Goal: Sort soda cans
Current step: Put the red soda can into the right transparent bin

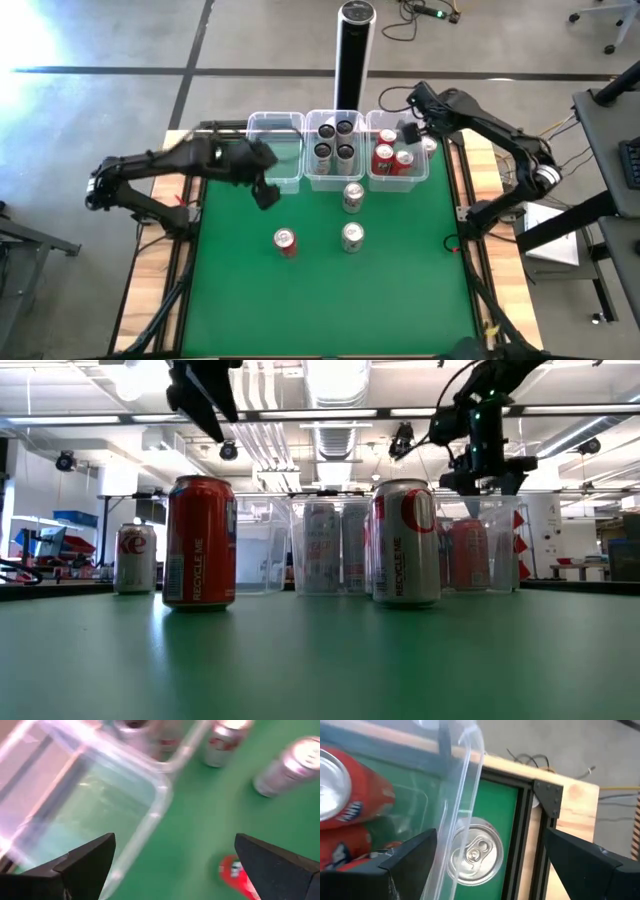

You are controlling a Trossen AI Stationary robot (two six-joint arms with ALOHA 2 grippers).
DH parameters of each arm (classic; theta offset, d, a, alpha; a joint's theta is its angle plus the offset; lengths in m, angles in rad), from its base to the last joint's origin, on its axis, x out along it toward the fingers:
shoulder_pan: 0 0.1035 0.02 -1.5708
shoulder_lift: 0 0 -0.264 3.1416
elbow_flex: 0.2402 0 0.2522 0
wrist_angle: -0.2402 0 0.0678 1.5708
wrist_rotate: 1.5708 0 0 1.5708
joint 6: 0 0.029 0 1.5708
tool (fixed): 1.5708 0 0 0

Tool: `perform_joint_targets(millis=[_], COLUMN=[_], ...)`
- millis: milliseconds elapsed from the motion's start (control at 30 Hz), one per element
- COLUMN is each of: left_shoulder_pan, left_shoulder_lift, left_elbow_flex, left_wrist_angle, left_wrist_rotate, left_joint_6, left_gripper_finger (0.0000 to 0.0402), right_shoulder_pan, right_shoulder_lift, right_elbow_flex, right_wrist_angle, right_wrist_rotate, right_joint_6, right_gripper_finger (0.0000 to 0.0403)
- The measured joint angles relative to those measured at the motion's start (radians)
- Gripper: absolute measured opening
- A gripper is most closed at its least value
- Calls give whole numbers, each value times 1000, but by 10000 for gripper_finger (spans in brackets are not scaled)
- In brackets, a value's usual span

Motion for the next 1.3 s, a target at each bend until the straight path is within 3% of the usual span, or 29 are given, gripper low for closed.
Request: perform_joint_targets(millis=[233, 400, 467, 667, 767, 1300], left_shoulder_pan=[270, 428, 456, 492, 494, 507], left_shoulder_lift=[25, 95, 137, 225, 250, 260], left_elbow_flex=[66, 18, 4, -38, -45, -45], left_wrist_angle=[-39, 68, 69, 60, 34, -21], left_wrist_rotate=[11, 177, 189, 181, 118, 25], left_joint_6=[44, 118, 161, 201, 188, 165], left_gripper_finger=[394, 390, 384, 370, 367, 367], right_shoulder_pan=[18, 69, 91, 143, 154, 158], right_shoulder_lift=[-132, -183, -195, -205, -202, -163], right_elbow_flex=[0, 0, 0, 0, 0, 0], right_wrist_angle=[63, 82, 67, 33, 32, 35], right_wrist_rotate=[-73, -86, -88, -113, -113, -116], right_joint_6=[-15, -7, -7, 4, 4, 0], right_gripper_finger=[359, 359, 359, 359, 359, 359])
